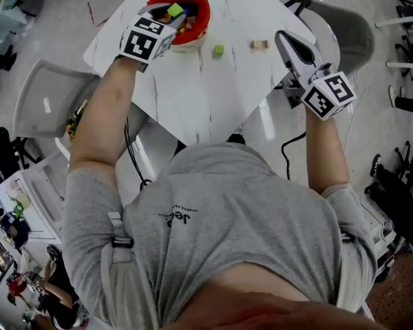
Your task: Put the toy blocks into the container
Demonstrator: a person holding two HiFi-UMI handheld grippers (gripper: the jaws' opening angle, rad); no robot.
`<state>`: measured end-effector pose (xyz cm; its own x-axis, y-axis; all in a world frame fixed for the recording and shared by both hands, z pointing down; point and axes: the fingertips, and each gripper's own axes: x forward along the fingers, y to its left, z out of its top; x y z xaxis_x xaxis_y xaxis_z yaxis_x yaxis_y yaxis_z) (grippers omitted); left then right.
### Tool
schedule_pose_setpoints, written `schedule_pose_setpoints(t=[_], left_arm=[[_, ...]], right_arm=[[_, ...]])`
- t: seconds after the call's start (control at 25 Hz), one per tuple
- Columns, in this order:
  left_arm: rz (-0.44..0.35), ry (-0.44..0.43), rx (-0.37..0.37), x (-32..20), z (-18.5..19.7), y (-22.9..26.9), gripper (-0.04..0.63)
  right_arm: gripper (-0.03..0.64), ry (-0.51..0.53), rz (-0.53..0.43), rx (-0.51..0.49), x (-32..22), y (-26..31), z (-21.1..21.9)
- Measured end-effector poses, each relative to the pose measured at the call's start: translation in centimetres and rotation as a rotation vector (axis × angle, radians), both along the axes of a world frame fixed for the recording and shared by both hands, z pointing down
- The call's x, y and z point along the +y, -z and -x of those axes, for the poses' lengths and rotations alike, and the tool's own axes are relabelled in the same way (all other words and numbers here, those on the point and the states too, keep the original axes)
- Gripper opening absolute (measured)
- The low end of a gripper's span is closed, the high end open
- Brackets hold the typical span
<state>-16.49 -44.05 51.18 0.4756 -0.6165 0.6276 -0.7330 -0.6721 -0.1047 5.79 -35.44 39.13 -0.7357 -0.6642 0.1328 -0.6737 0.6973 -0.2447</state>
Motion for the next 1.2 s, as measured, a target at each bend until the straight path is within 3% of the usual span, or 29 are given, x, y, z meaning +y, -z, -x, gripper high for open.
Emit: schedule_pose_setpoints(t=[0.16,0.24,0.32,0.6,0.8,1.0,1.2], left_arm=[[0.034,0.028,-0.003,-0.9,0.0,-1.5,0.21],[0.045,0.022,0.01,-0.9,-0.4,-1.7,0.317],[0.035,0.015,0.011,-0.9,-0.8,-1.4,0.342],[-0.008,-0.011,0.04,1.2,-2.9,0.4,0.342],[-0.016,0.011,0.144,3.8,-5.4,1.7,0.336],[0.044,-0.014,0.223,7.4,-9.8,-0.2,0.319],[0.136,0.008,0.201,9.4,-12.8,-6.0,0.319]], right_arm=[[0.003,-0.009,0.004,-0.003,0.1,-0.1,-0.7],[0.003,-0.015,0.008,-0.001,0.1,-0.1,-1.0],[0.003,-0.021,0.008,-0.003,0.0,-0.1,-1.3],[0.003,-0.019,-0.008,-0.014,0.1,0.3,-1.7],[0.003,-0.028,-0.007,-0.007,0.3,0.6,-2.4],[0.003,-0.033,-0.019,-0.012,0.7,0.1,-3.7],[0.003,-0.043,-0.005,0.001,1.0,-0.6,-4.9]])
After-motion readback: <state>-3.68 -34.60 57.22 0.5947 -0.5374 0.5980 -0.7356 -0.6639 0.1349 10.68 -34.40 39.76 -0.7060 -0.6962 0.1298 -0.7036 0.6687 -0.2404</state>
